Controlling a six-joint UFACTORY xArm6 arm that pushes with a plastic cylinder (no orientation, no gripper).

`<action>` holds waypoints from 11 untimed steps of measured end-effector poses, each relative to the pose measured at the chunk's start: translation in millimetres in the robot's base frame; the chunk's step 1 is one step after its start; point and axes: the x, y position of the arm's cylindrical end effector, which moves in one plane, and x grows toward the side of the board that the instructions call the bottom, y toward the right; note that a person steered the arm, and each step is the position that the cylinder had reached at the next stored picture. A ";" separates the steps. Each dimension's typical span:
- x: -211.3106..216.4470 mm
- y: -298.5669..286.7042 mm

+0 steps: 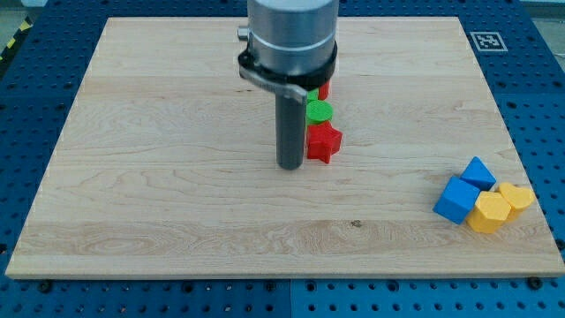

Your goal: Push a group of blocks upwards

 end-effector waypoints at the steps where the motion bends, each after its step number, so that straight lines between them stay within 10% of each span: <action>1: 1.7 42.8; 3: 1.7 82.4; 11: -107.5 -78.9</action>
